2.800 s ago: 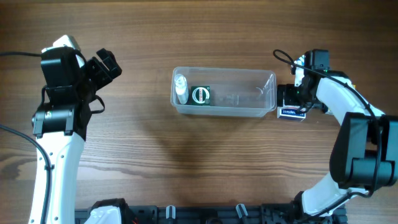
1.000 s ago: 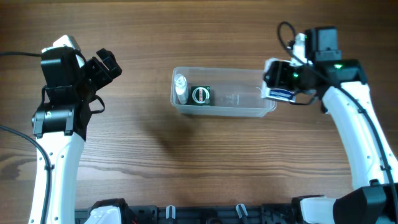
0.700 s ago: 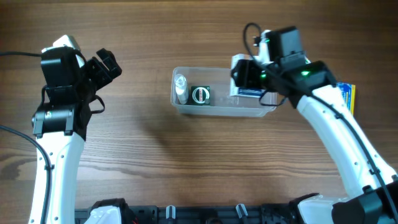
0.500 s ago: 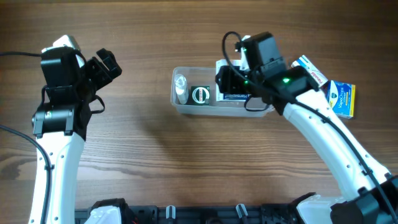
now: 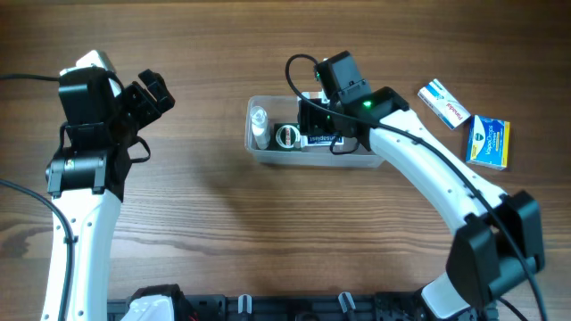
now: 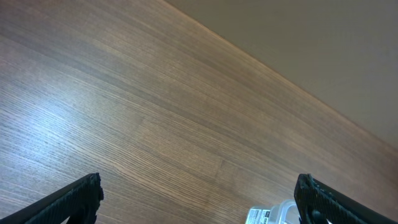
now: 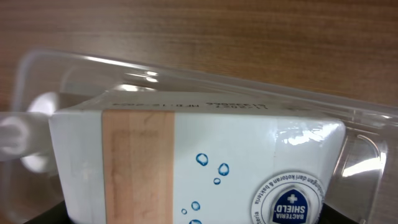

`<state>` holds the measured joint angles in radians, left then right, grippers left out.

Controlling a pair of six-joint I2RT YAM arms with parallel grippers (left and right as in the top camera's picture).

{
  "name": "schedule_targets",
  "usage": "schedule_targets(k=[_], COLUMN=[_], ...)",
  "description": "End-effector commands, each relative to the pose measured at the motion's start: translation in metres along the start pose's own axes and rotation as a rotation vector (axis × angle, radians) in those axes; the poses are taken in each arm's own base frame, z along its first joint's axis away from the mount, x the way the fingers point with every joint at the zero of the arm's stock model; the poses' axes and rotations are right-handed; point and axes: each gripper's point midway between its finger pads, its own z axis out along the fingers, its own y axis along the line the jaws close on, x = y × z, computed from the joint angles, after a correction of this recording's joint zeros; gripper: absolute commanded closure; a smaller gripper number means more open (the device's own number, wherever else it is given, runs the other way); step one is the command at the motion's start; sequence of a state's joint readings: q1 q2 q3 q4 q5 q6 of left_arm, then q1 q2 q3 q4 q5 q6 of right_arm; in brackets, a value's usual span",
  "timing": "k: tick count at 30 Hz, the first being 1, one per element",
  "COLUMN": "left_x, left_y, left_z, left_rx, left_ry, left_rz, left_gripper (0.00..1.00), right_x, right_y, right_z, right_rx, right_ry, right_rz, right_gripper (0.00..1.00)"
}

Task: Pack container
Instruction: 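Carry the Hansaplast box into the container and release it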

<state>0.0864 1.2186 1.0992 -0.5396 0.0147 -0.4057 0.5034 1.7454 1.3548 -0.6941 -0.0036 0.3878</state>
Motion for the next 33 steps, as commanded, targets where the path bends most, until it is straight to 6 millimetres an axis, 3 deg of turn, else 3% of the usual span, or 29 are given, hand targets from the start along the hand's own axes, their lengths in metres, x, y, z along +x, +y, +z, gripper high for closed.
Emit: schedule_targets(k=[1,17,26,33], left_x=[-0.002,-0.002,-0.002,-0.002], left_y=[-0.001,-0.001,-0.001,-0.001], left_z=[0.0,0.0,0.0,0.0], left_rx=[0.008,0.008,0.008,0.008], left_ry=[-0.001,-0.001,-0.001,-0.001], left_rz=[0.002,0.002,0.002,0.002], left_gripper=[0.0,0.0,0.0,0.0], right_x=[0.002,0.019,0.019,0.019], right_y=[-0.002,-0.013,-0.018,-0.018], right_z=[0.014,0.038,0.038,0.038], right_rx=[0.033,0.085,0.114,0.114], right_ry=[0.022,0.096,0.09,0.09], right_rz=[-0.024,0.051,0.046,0.047], right_gripper=[0.3,0.3,0.26,0.12])
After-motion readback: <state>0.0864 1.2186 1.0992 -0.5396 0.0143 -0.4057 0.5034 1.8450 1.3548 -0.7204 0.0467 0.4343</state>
